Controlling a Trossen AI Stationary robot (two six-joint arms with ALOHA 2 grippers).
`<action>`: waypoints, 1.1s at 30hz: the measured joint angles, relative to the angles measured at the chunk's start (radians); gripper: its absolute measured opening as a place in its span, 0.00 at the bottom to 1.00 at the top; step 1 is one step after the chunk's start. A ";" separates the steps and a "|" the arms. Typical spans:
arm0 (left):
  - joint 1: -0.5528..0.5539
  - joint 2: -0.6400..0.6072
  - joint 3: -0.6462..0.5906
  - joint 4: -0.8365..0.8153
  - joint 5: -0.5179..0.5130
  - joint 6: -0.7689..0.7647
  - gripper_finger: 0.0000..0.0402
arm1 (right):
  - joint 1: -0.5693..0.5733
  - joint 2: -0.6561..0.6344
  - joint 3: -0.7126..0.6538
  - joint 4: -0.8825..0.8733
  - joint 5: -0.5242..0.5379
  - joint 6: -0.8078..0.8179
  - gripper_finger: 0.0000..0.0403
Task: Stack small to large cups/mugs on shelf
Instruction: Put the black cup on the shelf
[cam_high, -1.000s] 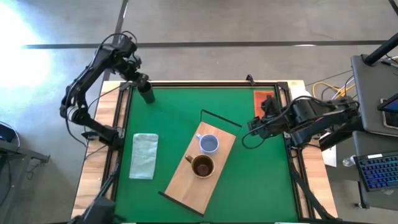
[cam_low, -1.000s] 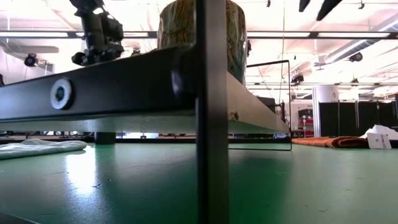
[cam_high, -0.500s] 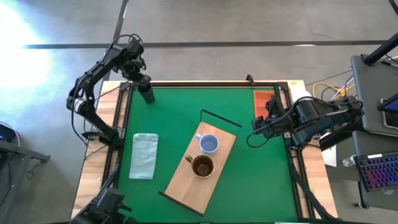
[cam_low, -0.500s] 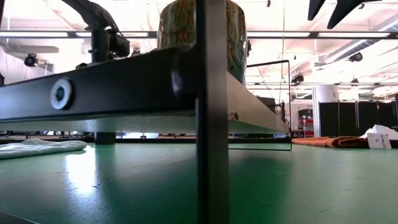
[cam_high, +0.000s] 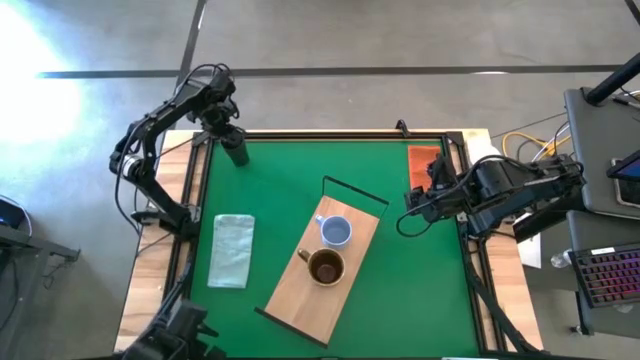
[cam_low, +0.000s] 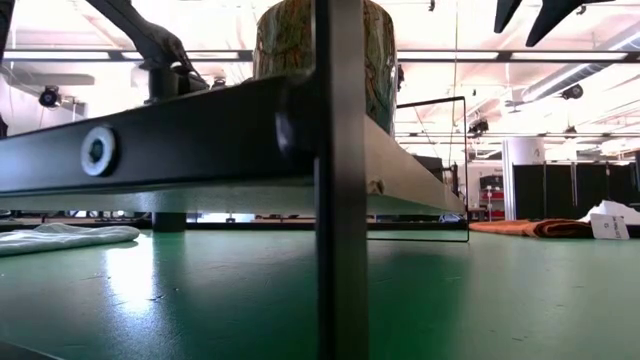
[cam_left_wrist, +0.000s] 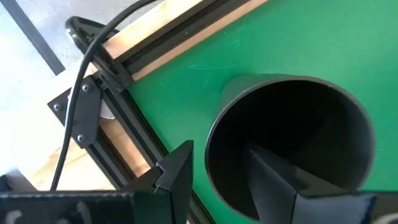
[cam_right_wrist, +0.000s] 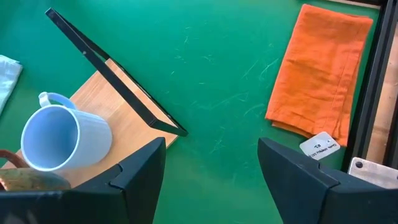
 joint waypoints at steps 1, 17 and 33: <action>0.001 -0.002 -0.012 0.011 0.000 0.009 0.31 | 0.000 0.000 0.000 0.000 0.000 0.000 0.61; -0.008 -0.061 -0.052 -0.018 0.018 0.016 0.00 | 0.000 0.000 0.000 0.016 0.000 -0.001 0.61; -0.707 -0.600 0.105 -0.263 0.158 -0.503 0.00 | -0.079 0.000 0.000 0.079 -0.005 -0.218 0.61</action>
